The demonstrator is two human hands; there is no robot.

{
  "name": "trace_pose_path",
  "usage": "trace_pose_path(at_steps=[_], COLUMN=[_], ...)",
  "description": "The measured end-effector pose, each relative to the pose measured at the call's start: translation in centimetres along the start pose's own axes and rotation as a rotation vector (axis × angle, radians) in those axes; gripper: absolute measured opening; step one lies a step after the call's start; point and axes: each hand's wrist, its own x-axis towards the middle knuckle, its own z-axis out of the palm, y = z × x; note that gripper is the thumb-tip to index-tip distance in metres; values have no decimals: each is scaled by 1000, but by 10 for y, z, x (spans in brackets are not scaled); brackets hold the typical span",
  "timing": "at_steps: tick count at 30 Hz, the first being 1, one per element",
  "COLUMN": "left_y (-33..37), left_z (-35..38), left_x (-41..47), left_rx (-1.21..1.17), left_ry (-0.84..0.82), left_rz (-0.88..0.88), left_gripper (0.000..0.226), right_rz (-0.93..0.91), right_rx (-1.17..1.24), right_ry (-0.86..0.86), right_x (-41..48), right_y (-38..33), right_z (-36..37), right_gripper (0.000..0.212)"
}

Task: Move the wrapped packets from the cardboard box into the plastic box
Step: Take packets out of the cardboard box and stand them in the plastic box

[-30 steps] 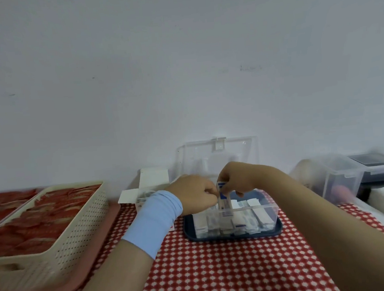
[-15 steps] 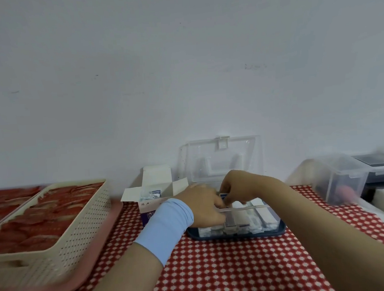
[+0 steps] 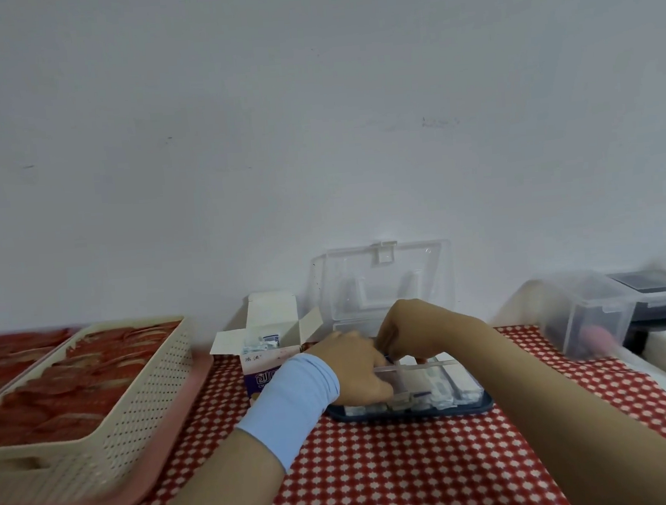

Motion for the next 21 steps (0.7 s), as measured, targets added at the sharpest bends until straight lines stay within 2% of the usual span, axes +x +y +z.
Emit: trace_pose_path(at_steps=[5,8,12,17,21], left_y=[-2,-15,-53,-98,-113], left_z=[-17,-39,-54,-33,-17], left_x=[-12,-27,-42,-55,-68], left_rx=[-107,-320,-508,-414,-280], left_ry=[83,278,569,565,537], left_rz=[55,51,-104,-373,-431], left_gripper=[36,30,24,20,21], right_rz=[-21,-37,-126,-275,-313], right_rx=[85,172,260,267,145], right_ry=[107,241,399,368,308], right_x=[-10,-14,-15,-4,13], right_y=[3,-4,-34,-83,-109], right_z=[-16,-35,-46,-35,-19], right_gripper=[21,17,21,17,20])
